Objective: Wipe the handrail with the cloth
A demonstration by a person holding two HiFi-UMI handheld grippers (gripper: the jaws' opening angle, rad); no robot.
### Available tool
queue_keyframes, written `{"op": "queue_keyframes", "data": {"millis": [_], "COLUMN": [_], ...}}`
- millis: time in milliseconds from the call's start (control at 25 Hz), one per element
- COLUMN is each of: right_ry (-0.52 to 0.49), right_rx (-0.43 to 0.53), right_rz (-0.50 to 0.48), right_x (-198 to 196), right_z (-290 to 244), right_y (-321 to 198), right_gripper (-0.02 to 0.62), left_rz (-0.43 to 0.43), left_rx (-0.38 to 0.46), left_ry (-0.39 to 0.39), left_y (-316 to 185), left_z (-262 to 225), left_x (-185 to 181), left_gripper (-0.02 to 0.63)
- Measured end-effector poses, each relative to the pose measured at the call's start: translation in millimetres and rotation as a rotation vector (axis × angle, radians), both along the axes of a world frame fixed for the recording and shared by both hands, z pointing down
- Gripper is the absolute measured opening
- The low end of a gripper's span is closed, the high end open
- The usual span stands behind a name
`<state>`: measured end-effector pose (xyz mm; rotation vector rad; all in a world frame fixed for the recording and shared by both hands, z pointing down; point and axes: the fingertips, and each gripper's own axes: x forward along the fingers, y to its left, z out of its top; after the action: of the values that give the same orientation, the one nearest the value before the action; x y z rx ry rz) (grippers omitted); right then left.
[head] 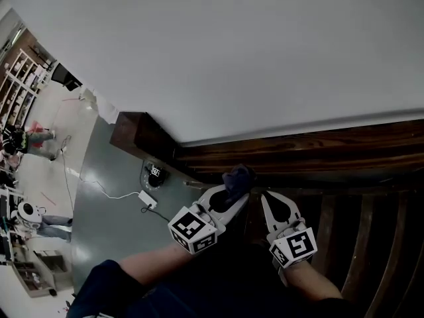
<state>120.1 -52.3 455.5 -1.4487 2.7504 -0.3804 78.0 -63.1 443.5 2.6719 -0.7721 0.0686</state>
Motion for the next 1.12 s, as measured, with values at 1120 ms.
{"op": "queue_keyframes", "data": {"millis": [1120], "right_ry": [0.144], "right_rx": [-0.005], "right_rz": [0.267], "right_x": [107.8], "right_z": [-1.8], "right_y": [-69.3], "right_gripper": [0.008], "left_rz": [0.14], "left_rx": [-0.098], "left_ry": [-0.106], "left_y": [-127.4], "left_z": [65.3], "left_x": [158.7], "left_gripper": [0.083]}}
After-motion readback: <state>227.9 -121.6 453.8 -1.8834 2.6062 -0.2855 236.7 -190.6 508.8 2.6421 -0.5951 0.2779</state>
